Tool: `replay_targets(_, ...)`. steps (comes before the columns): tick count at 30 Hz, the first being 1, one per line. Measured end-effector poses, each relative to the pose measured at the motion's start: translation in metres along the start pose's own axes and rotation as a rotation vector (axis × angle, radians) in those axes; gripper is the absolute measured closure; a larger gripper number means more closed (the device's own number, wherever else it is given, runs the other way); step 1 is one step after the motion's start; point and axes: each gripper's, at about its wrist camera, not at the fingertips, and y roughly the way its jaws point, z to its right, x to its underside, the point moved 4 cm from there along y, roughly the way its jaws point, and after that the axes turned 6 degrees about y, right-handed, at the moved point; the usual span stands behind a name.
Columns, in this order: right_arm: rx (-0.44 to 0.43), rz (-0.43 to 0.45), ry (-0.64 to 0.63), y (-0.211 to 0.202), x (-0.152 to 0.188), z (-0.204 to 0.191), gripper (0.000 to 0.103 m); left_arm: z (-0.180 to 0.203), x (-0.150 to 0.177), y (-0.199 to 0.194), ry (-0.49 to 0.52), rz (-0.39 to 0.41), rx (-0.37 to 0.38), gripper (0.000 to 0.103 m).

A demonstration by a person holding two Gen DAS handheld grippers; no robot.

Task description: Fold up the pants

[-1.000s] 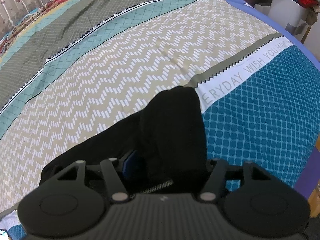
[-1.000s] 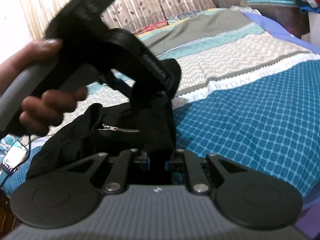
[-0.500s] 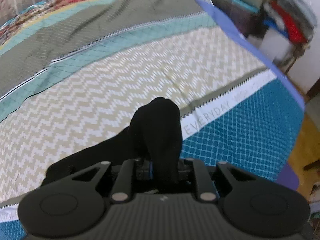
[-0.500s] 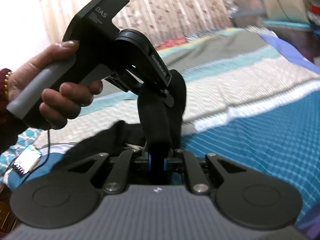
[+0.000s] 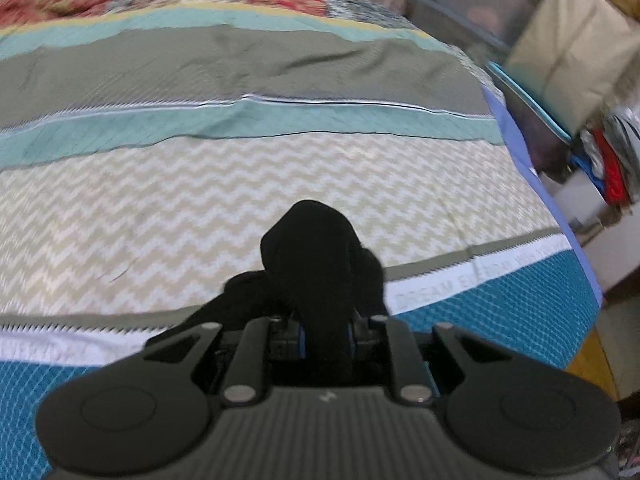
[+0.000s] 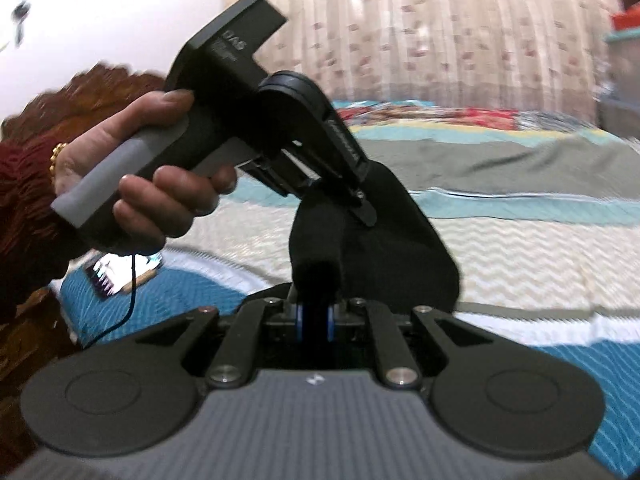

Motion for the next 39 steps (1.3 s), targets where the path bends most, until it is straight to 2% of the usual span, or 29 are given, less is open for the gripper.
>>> replay_targets(5,-0.033,-0.08,-0.079,0.021,0.004,-0.022,0.09,-0.042,0.02,0.003,-0.076,-0.003,0.002,0.088)
replay_targets(12,-0.055,-0.176,-0.153,0.042,0.016,-0.038,0.09,-0.081,0.048,0.011,-0.151,0.0,0.024,0.087)
replay_targets(18,-0.05,-0.225,-0.18,0.052,0.022,-0.042,0.09,-0.097,0.067,0.025,-0.196,-0.006,0.047,0.085)
replay_targets(23,-0.043,-0.252,-0.196,0.061,0.025,-0.042,0.089,-0.098,0.072,0.034,-0.192,-0.004,0.036,0.081)
replay_targets(31,-0.036,-0.258,-0.23,0.065,0.026,-0.052,0.081,-0.103,0.077,0.042,-0.207,-0.001,0.04,0.078)
replay_targets(35,-0.076,-0.211,-0.265,0.051,0.024,-0.06,0.068,-0.103,0.077,0.042,-0.203,0.002,0.05,0.078)
replay_targets(39,-0.117,-0.181,-0.322,0.043,0.024,-0.073,0.068,-0.105,0.079,0.043,-0.205,0.005,0.057,0.075)
